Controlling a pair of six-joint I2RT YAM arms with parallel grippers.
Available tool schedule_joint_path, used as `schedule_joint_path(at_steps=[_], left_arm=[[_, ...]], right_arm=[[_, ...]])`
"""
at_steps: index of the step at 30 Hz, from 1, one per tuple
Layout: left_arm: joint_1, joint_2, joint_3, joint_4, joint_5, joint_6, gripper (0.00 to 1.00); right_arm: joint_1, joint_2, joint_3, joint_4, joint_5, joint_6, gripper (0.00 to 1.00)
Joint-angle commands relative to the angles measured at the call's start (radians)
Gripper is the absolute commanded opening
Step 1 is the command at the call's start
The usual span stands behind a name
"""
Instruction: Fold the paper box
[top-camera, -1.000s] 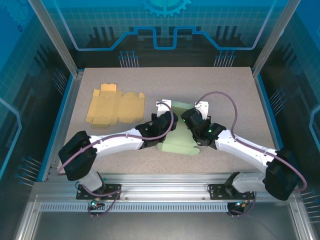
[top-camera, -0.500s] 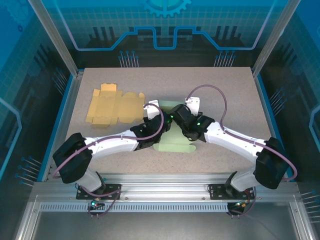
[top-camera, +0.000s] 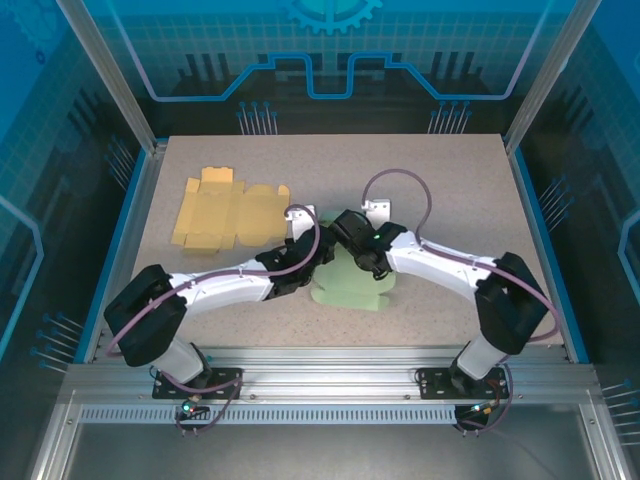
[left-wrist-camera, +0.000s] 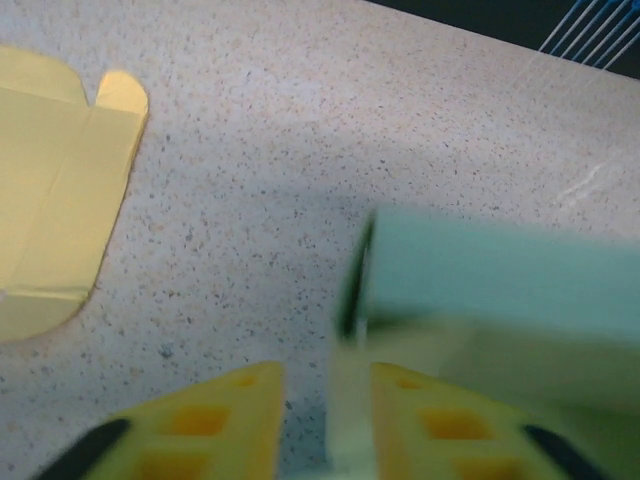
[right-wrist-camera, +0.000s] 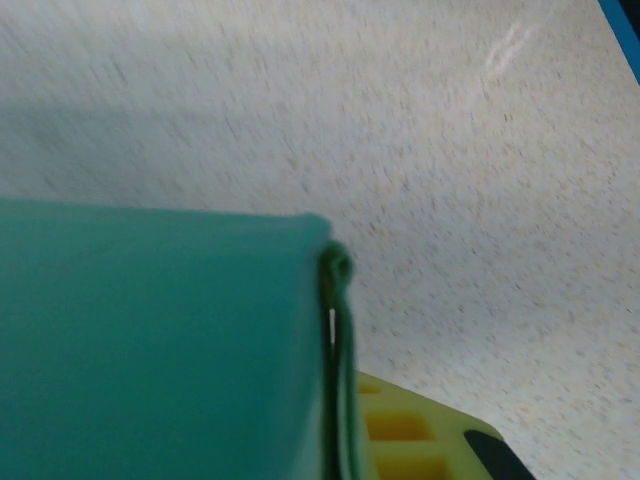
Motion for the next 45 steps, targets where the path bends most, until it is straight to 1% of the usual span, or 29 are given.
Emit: schedule_joint_path(at_steps=[1, 4, 6, 8, 12, 13, 15, 17, 20, 22, 28, 34, 38, 41, 43, 45], left_arm=[[0.017, -0.066, -0.033, -0.002, 0.121, -0.039, 0.42], [0.017, -0.112, -0.071, 0.003, 0.188, -0.044, 0.53], [0.016, -0.153, -0.105, 0.002, 0.205, -0.042, 0.58], [0.017, -0.198, -0.134, -0.012, 0.2, -0.035, 0.6], [0.016, -0.253, -0.166, -0.079, 0.194, -0.009, 0.66], [0.017, -0.253, -0.174, -0.084, 0.199, -0.003, 0.67], [0.017, -0.234, -0.183, -0.101, 0.201, 0.007, 0.68], [0.017, -0.197, -0.184, -0.119, 0.207, 0.011, 0.69], [0.016, -0.141, -0.185, -0.111, 0.229, 0.016, 0.75], [0.018, -0.117, -0.186, -0.102, 0.24, 0.019, 0.76], [0.042, -0.072, -0.208, -0.023, 0.294, 0.046, 0.75], [0.052, -0.014, -0.235, 0.089, 0.335, 0.077, 0.62], [0.051, 0.032, -0.234, 0.208, 0.386, 0.092, 0.59], [0.051, 0.06, -0.222, 0.286, 0.422, 0.099, 0.53], [0.051, 0.072, -0.214, 0.307, 0.424, 0.091, 0.49], [0.051, 0.074, -0.213, 0.322, 0.424, 0.077, 0.48]], right_arm=[[-0.032, 0.053, 0.039, -0.122, -0.039, -0.045, 0.0], [-0.049, 0.094, 0.072, -0.169, -0.108, -0.081, 0.0], [-0.054, 0.105, 0.083, -0.191, -0.128, -0.097, 0.0], [-0.059, 0.106, 0.085, -0.197, -0.154, -0.116, 0.0], [-0.087, 0.099, 0.091, -0.184, -0.266, -0.166, 0.0], [-0.094, 0.096, 0.091, -0.175, -0.301, -0.179, 0.0], [-0.101, 0.094, 0.09, -0.164, -0.33, -0.193, 0.0], [-0.105, 0.1, 0.093, -0.168, -0.33, -0.196, 0.0], [-0.11, 0.116, 0.1, -0.177, -0.331, -0.194, 0.0], [-0.11, 0.13, 0.105, -0.181, -0.328, -0.194, 0.0], [-0.113, 0.145, 0.106, -0.171, -0.333, -0.194, 0.0], [-0.115, 0.158, 0.113, -0.163, -0.337, -0.199, 0.0], [-0.116, 0.17, 0.116, -0.162, -0.34, -0.2, 0.0], [-0.116, 0.174, 0.117, -0.161, -0.347, -0.202, 0.0], [-0.116, 0.176, 0.12, -0.162, -0.349, -0.203, 0.0], [-0.115, 0.179, 0.12, -0.16, -0.352, -0.204, 0.0]])
